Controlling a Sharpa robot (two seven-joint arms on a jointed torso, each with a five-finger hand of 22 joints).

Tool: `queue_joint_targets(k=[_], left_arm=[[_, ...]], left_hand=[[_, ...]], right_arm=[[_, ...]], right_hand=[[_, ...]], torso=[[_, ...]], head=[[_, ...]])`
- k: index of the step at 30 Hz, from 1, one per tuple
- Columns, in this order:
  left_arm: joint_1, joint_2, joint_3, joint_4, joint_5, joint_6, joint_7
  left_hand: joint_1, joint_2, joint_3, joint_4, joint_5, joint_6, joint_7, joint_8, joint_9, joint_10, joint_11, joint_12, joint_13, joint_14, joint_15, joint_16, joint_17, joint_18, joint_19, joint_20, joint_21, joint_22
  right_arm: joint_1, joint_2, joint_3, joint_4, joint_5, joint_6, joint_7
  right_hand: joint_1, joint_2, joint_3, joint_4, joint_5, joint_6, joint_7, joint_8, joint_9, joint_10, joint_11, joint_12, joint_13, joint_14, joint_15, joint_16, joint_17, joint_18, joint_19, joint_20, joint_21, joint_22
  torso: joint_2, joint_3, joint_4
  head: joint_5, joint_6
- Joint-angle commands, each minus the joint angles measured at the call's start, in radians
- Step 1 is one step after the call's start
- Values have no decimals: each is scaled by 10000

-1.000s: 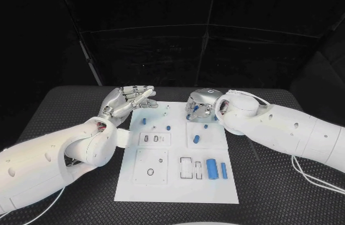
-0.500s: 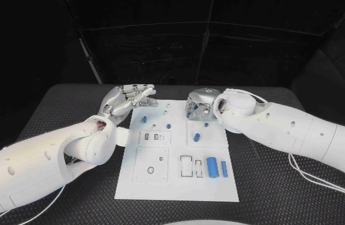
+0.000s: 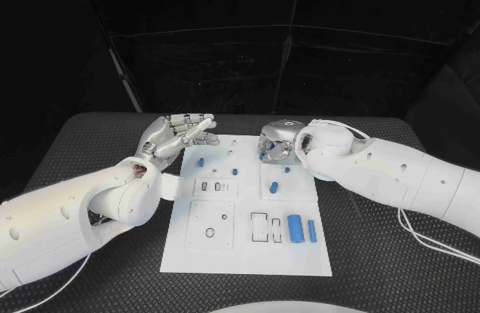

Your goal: Assemble the parts on the task board

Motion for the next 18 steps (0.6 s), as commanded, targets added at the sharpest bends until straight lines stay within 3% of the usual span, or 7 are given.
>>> queue_joint_targets(k=[1, 11, 18], left_arm=[[11, -16, 11, 77, -54, 145, 28], [11, -30, 11, 77, -54, 156, 28], [11, -44, 12, 63, -54, 170, 27]], left_hand=[[7, 125, -31, -56, -61, 30, 24, -46, -16, 60, 22, -68, -11, 100, -1, -53, 21, 43, 55, -5, 60, 11], [7, 125, -31, -56, -61, 30, 24, -46, -16, 60, 22, -68, -11, 100, -1, -53, 21, 43, 55, -5, 60, 11], [7, 125, -31, -56, -61, 30, 24, -46, -16, 60, 22, -68, -11, 100, -1, -53, 21, 43, 55, -5, 60, 11]], right_arm=[[17, 21, 2, -31, -97, 85, -14], [17, 82, 1, -108, -104, -99, 58], [14, 8, 4, 172, -47, -943, 146]], right_hand=[[-22, 37, 86, 3, -47, 58, -1, -4, 1, 98, -1, -19, -12, 412, -21, 76, 34, -47, -8, -26, 65, 37], [-68, 19, 395, 26, -44, 182, -22, 18, 10, 198, -24, -10, -3, 392, -43, 250, 183, -73, 24, -29, 283, 287], [-76, -104, 954, 19, 67, 350, -30, 21, 11, 326, -54, -20, -1, 367, -73, 463, 349, -118, 86, -44, 604, 651]], torso=[[13, -8, 5], [19, -17, 17], [28, -1, 26]], head=[[-3, -21], [-39, -40], [-14, 22]])
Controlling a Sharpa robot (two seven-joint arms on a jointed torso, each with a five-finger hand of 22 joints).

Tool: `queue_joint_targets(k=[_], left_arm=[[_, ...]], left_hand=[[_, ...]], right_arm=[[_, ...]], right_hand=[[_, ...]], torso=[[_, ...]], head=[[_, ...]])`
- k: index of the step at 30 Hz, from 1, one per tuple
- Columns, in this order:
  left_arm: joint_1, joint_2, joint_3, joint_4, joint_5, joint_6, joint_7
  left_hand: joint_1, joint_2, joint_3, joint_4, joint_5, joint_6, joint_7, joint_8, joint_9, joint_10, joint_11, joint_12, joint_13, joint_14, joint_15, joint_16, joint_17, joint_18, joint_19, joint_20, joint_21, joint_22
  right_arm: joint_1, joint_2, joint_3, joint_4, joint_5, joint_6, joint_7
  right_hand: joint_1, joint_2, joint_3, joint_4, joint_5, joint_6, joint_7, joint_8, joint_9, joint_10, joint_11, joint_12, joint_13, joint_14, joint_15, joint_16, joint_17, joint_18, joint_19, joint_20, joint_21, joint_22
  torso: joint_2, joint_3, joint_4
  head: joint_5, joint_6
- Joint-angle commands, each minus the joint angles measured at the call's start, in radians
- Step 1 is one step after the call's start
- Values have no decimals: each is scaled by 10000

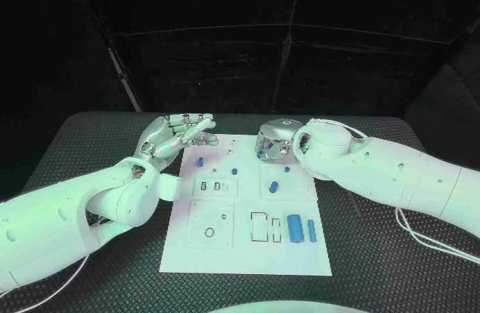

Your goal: Assemble the parts on the task board

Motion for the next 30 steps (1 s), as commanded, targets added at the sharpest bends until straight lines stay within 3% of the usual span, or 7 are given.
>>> queue_joint_targets(k=[1, 4, 10, 17, 25, 30], left_arm=[[11, -14, 11, 3, -51, 136, 42], [11, -26, 11, -25, -51, 143, 39], [11, -22, 12, -61, -51, 152, 40], [12, -7, 12, -61, -51, 172, 30], [14, -69, 13, 37, -51, 181, 8], [17, -81, 14, 53, -51, 184, -2]], left_hand=[[7, 125, -6, -31, -61, 31, 24, -47, -9, 60, 22, -30, -10, 66, 33, -54, 9, 43, 56, -6, 60, 12], [7, 125, -6, -31, -61, 31, 24, -47, -9, 60, 22, -30, -10, 66, 33, -54, 9, 43, 56, -6, 60, 12], [29, 152, -6, -59, -61, 35, 24, -70, -11, 58, 24, -53, -10, 76, 33, -68, 25, 40, 75, -9, 61, 9], [30, 154, -6, -61, -61, 36, 23, -70, -11, 58, 24, -54, -10, 75, 33, -70, 26, 40, 75, -9, 60, 9], [34, 161, -8, -68, -61, 39, 20, -76, -11, 60, 24, -60, -10, 66, 36, -81, 28, 37, 76, -9, 58, 7], [34, 161, -8, -68, -61, 39, 20, -76, -11, 60, 24, -60, -10, 66, 36, -81, 28, 37, 76, -9, 58, 7]], right_arm=[[13, -55, 8, 219, -9, -906, 80], [14, -68, 10, 347, 7, -1537, -84], [19, 134, 13, 142, 16, -2020, -206], [47, 519, 15, -325, 47, -2206, -112], [183, 1031, 15, -799, 100, -2263, 50], [262, 1251, 15, -1045, 102, -2204, 112]], right_hand=[[-119, -151, 205, 17, 145, 69, 6, 48, 15, 35, -13, -7, 10, 330, -36, 120, 81, -124, 55, -4, 111, 130], [-181, -199, 359, 46, 175, 94, 2, 45, 16, 40, -12, -13, 8, 332, -36, 191, 151, -140, 81, 2, 201, 245], [-283, -285, 574, 100, 54, 115, 4, 34, 15, 32, -9, -24, 3, 321, -33, 249, 178, -149, 77, 14, 287, 331], [-323, -329, 675, 126, -6, 116, 6, 28, 14, 27, -6, -24, 3, 314, -31, 274, 187, -150, 66, 21, 316, 356], [-343, -350, 729, 142, -32, 116, 10, 25, 13, 22, -4, -26, 2, 311, -31, 289, 196, -152, 61, 26, 332, 369], [-363, -366, 781, 163, -53, 117, 14, 23, 13, 18, -1, -27, 2, 309, -30, 307, 212, -153, 56, 32, 346, 380]], torso=[[9, 16, 2], [0, -10, 5], [36, -2, 44], [64, -18, 94], [191, -49, 159], [230, -62, 183]], head=[[34, 37], [30, 103], [51, 173], [74, 176], [44, 266], [37, 237]])
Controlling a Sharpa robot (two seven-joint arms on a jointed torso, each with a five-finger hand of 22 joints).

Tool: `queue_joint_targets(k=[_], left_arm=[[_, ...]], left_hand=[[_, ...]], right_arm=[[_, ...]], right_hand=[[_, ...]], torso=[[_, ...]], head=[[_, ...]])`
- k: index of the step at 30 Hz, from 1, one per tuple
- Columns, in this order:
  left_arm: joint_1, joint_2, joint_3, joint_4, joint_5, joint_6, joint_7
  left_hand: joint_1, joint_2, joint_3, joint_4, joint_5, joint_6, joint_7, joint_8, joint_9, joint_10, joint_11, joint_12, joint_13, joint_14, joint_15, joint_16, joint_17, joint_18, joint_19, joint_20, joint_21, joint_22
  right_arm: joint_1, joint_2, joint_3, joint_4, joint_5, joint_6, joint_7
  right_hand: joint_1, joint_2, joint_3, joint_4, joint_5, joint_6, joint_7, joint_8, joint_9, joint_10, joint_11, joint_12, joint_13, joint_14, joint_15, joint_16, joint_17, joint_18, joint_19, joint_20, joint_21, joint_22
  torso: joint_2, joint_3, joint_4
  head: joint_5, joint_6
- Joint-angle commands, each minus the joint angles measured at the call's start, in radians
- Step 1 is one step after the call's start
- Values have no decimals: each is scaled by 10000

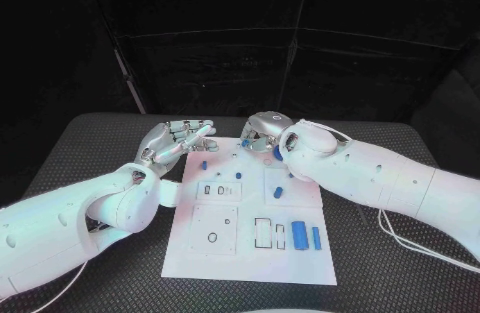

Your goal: Assemble the parts on the task board

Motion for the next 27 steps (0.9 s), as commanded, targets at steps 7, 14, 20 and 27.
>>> queue_joint_targets(k=[7, 14, 20, 27], left_arm=[[21, -15, 15, 89, -47, 146, 11], [28, -32, 17, 112, -47, 148, -7], [33, -27, 18, 115, -47, 153, -19], [37, -45, 18, 115, -47, 165, -36]], left_hand=[[-29, 98, -8, -69, -61, 40, 20, -38, -13, 60, 23, -60, -12, 30, 0, -43, 14, 39, 76, -10, 58, 8], [-29, 98, -8, -69, -61, 40, 20, -38, -13, 60, 23, -60, -12, 30, 0, -43, 14, 39, 76, -10, 58, 8], [-25, 103, -12, -78, -60, 45, 17, -45, -13, 63, 23, -68, -11, 24, 1, -54, 19, 37, 77, -10, 55, 5], [-25, 103, -12, -78, -60, 45, 17, -45, -13, 63, 23, -68, -11, 24, 1, -54, 19, 37, 77, -10, 55, 5]], right_arm=[[134, 347, 8, -348, 19, -276, 191], [196, 521, 7, -533, 15, -207, 228], [235, 668, 5, -743, 18, 340, 209], [244, 666, 2, -813, -45, 885, 97]], right_hand=[[-40, -45, 72, -3, -38, 46, 17, 16, 7, -2, 13, -30, -8, 308, -31, 27, 5, -155, 57, 35, 74, 20], [-53, -67, 123, 11, -54, 34, 25, 10, 5, -17, 18, -34, -9, 307, -30, 46, 23, -157, 56, 42, 92, 38], [-94, -110, 181, 48, -120, 28, 27, 9, 5, -32, 25, -33, -9, 301, -20, 61, 22, -156, 45, 50, 109, 48], [-137, -155, 237, 95, -206, 39, 21, 16, 9, -19, 21, -21, -3, 297, -18, 85, 36, -156, 36, 57, 128, 65]], torso=[[99, -29, 44], [108, -32, 43], [121, -33, 46], [123, -33, 40]], head=[[-11, 21], [30, -1], [39, -28], [60, -66]])
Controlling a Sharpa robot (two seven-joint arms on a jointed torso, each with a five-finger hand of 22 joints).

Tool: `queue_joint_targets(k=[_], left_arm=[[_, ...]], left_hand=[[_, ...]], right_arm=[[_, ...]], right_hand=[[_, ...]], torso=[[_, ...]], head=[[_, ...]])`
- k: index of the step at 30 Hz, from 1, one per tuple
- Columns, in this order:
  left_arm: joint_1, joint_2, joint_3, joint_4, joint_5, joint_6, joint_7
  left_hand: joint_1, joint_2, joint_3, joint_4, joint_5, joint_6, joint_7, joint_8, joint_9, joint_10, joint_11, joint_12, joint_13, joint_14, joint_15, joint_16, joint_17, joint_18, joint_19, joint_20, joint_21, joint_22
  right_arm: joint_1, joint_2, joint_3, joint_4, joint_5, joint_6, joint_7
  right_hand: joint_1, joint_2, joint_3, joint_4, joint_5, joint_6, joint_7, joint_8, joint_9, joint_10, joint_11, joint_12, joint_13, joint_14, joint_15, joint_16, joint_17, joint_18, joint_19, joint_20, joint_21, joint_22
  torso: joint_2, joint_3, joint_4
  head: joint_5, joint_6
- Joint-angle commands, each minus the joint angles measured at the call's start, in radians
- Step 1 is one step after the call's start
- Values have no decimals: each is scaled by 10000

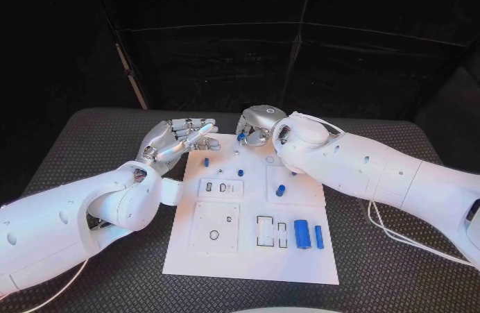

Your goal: Assemble the parts on the task board

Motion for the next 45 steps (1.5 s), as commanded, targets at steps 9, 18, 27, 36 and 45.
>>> queue_joint_targets(k=[9, 18, 27, 36, 45], left_arm=[[24, -37, 13, 18, -46, 142, -2], [25, -30, 13, -12, -46, 152, -16], [25, -10, 13, -46, -46, 164, -28], [25, -10, 13, -64, -46, 175, -40], [25, -14, 13, -92, -46, 201, -59]], left_hand=[[-24, 105, 12, -55, -61, 45, 17, -50, -14, 62, 23, -73, -13, 22, 1, -60, 12, 36, 78, -11, 53, 4], [-23, 106, 6, -62, -62, 44, 18, -58, -15, 58, 25, -83, -14, 19, 2, -68, 16, 35, 79, -11, 50, 2], [-23, 106, 6, -62, -62, 44, 18, -58, -15, 58, 25, -83, -14, 19, 2, -68, 16, 35, 79, -11, 50, 2], [-24, 106, -1, -68, -62, 42, 18, -67, -16, 52, 26, -93, -15, 17, 3, -76, 20, 34, 80, -11, 48, 0], [-24, 106, -5, -72, -63, 41, 19, -73, -17, 48, 27, -99, -16, 15, 4, -80, 22, 33, 80, -11, 46, -1]], right_arm=[[0, -93, -15, 84, -106, 579, -99], [-1, -117, -15, 127, -111, 318, -58], [-2, -66, -15, 116, -103, 186, 31], [-1, 12, -17, -3, -47, 58, 68], [-4, -220, -17, 250, 9, -230, 84]], right_hand=[[-124, -150, 93, 56, -98, 37, 23, 54, 17, -20, 20, -23, -2, 286, -18, 42, -13, -158, 31, 64, 82, 28], [-196, -248, 129, 122, -116, -21, 28, 33, 8, -84, 34, -44, -11, 276, -11, 61, -3, -158, 15, 77, 94, 32], [-227, -306, 161, 162, -141, -67, 29, 23, 3, -138, 45, -51, -16, 267, 0, 67, -11, -157, -1, 85, 97, 29], [-179, -925, -318, 709, -753, -2660, -97, -7, -25, -2152, 382, 23, -25, -102, 301, -692, -1350, 102, -980, 335, -836, -1472], [-20, -940, -530, 901, -715, -2441, -66, 55, 18, -2233, 397, 122, -18, -88, 298, -735, -1435, 108, -978, 351, -907, -1567]], torso=[[11, 8, -3], [23, 7, -3], [26, -4, 4], [27, -5, 12], [28, 7, 14]], head=[[25, -19], [30, -21], [30, -22], [22, -18], [14, -15]])
